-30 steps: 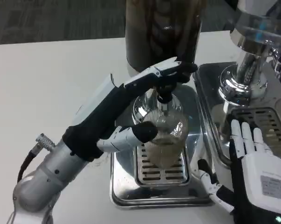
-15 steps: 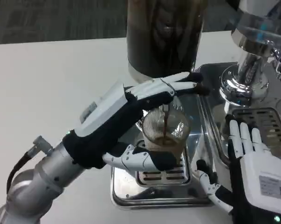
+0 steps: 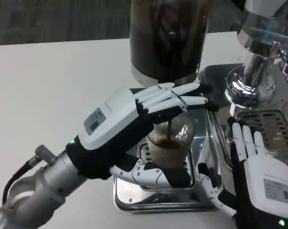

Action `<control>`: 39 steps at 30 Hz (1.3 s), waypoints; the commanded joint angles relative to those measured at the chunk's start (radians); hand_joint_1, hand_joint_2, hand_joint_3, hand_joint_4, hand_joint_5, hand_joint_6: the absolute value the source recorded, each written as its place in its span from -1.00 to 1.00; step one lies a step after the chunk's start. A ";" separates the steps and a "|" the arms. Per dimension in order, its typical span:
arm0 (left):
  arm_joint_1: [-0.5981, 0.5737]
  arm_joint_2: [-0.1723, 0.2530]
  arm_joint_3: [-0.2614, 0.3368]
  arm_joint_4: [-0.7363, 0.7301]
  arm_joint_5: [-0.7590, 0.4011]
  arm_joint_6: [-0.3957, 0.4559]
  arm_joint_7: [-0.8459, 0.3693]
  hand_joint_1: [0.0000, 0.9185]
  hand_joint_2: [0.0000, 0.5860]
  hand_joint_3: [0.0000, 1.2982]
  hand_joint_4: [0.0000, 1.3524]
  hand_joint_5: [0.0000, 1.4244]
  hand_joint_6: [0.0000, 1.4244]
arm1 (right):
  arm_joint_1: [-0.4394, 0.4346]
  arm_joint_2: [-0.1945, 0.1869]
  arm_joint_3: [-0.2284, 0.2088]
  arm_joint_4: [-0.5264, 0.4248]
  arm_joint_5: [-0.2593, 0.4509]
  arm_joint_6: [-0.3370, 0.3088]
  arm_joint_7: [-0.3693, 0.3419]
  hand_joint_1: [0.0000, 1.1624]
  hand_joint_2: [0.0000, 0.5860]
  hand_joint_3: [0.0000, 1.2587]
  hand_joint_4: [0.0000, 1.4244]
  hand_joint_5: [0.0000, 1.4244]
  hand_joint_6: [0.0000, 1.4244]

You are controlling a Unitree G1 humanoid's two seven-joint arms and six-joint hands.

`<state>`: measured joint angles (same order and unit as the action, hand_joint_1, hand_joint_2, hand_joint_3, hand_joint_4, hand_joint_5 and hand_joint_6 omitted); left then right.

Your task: Grasp the cup under the faucet to collect the drink, then remove the cup.

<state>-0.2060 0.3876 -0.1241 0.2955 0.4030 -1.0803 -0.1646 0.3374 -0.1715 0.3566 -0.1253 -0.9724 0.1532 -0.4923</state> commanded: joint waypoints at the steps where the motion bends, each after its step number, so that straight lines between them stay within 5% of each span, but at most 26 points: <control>1: 0.013 0.024 -0.034 -0.012 0.041 -0.022 -0.001 -1.00 -0.52 -0.53 -0.80 -0.64 -0.74 | -0.004 -0.017 -0.027 -0.015 0.083 -0.076 0.001 -0.38 0.10 -1.00 -1.00 -1.00 -0.77; 6: 0.014 0.033 -0.049 -0.019 0.043 -0.020 0.017 -1.00 -0.52 -0.52 -0.80 -0.64 -0.74 | -0.027 -0.023 -0.072 -0.004 0.251 -0.176 0.067 -0.33 -0.04 -1.00 -1.00 -1.00 -0.78; 16: 0.009 0.052 -0.059 -0.012 0.025 -0.012 0.029 -1.00 -0.52 -0.52 -0.80 -0.64 -0.74 | -0.094 -0.053 -0.086 0.056 0.421 -0.282 0.227 -0.22 -0.27 -1.00 -1.00 -1.00 -0.93; 25: 0.002 0.058 -0.061 -0.004 0.011 -0.003 0.034 -1.00 -0.51 -0.52 -0.80 -0.64 -0.74 | -0.133 -0.051 -0.099 0.117 0.538 -0.350 0.335 -0.07 -0.35 -1.00 -1.00 -1.00 -0.95; 39: 0.000 0.062 -0.058 -0.007 -0.008 0.011 0.032 -1.00 -0.49 -0.51 -0.80 -0.64 -0.74 | -0.203 -0.017 -0.114 0.228 0.613 -0.403 0.374 -0.02 -0.40 -1.00 -1.00 -1.00 -0.95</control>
<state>-0.2098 0.4355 -0.1660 0.2888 0.3839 -1.0716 -0.1123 0.1580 -0.1974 0.2431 0.0827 -0.3654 -0.2210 -0.1259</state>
